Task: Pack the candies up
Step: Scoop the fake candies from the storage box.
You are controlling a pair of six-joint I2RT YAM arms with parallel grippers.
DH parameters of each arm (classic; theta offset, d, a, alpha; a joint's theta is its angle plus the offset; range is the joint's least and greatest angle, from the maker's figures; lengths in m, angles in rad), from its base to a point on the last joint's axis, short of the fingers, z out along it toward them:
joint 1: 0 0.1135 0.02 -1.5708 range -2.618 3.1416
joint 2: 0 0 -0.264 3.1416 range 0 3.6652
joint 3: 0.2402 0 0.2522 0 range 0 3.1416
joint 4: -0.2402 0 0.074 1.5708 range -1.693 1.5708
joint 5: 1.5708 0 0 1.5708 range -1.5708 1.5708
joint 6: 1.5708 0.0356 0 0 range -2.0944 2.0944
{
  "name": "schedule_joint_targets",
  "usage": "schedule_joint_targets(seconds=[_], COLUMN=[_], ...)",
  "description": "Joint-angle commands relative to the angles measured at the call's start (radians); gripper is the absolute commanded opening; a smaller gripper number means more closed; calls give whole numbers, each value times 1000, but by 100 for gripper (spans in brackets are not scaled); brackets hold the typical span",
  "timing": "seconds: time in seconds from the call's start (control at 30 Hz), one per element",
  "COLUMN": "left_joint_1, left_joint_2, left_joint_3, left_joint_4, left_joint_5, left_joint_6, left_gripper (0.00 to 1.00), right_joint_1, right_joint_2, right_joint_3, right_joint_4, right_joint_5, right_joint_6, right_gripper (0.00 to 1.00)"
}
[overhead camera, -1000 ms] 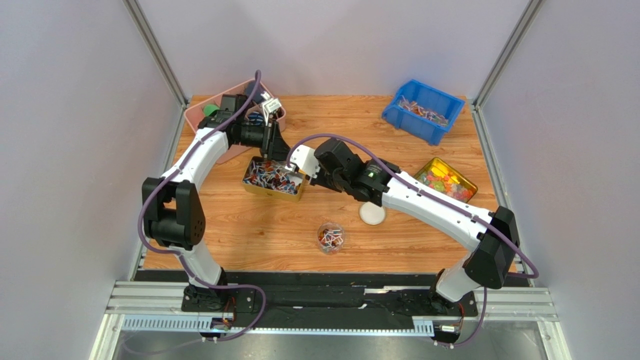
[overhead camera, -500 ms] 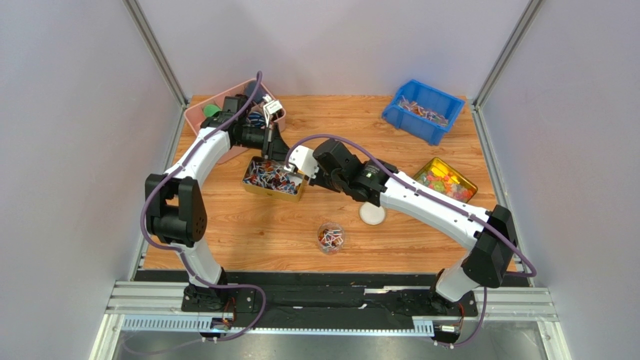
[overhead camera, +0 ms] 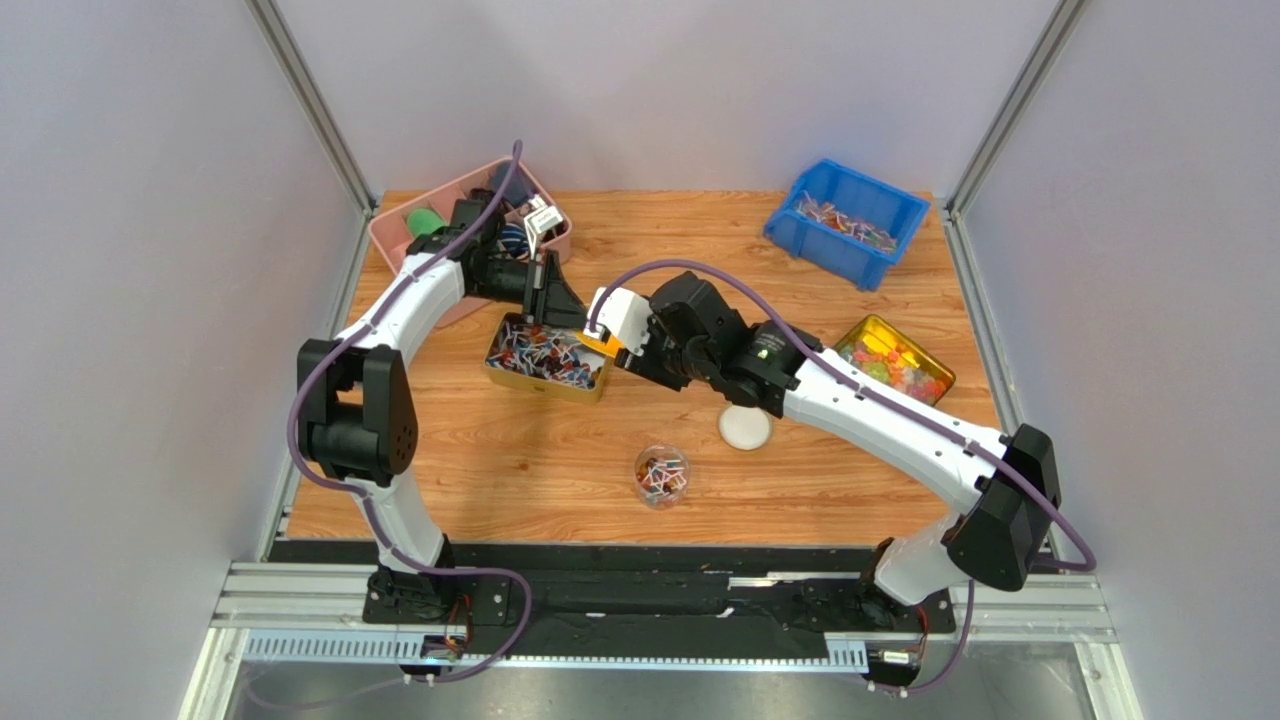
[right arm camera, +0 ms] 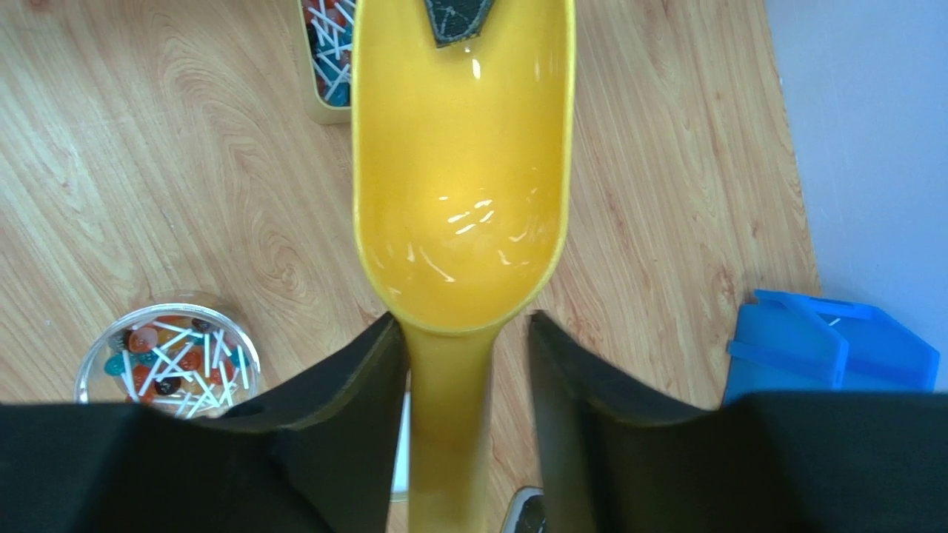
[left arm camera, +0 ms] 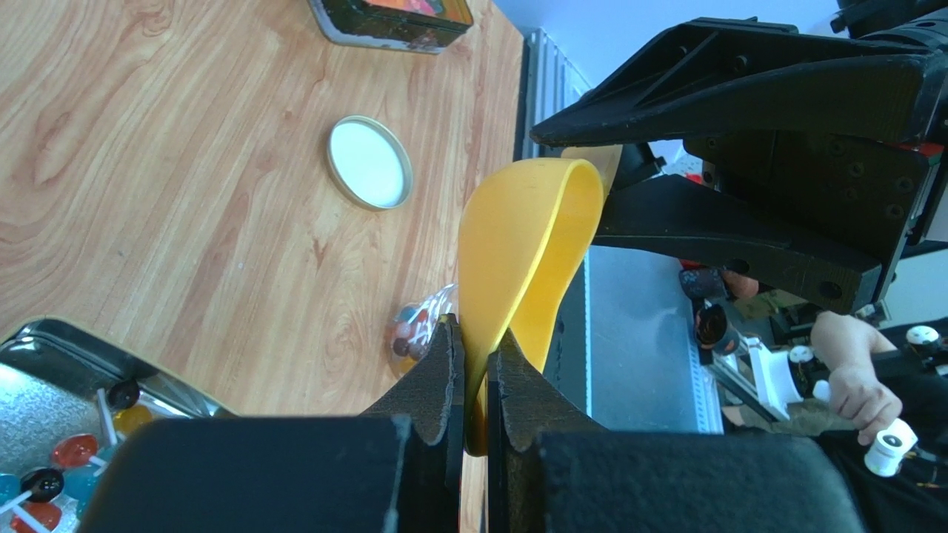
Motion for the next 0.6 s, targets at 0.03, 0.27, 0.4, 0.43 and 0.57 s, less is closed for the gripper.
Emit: schedule_joint_targets(seconds=[0.03,0.27,0.4,0.43,0.57], left_joint_1=[-9,-8,-8,-8,0], left_joint_2=[6,9,11,12,25], left_joint_3=[41,44,48,56,86], left_joint_4=[-67,-90,-113,-118,-152], left_joint_5=[137,160,162,150,61], left_joint_6=[76,91,116,119,134], left_gripper=[0,0,0,0,0], right_joint_1=[-15,-15,-17,-15,-17], right_joint_2=[-31,-21,-25,-25,-31], right_joint_3=[-28,-39,-39,-39,-31], right_joint_4=[140,163,163,161,137], right_joint_5=[24,35,38,38,35], right_joint_6=[17,14,11,11,7], right_gripper=[33,0,0,0,0])
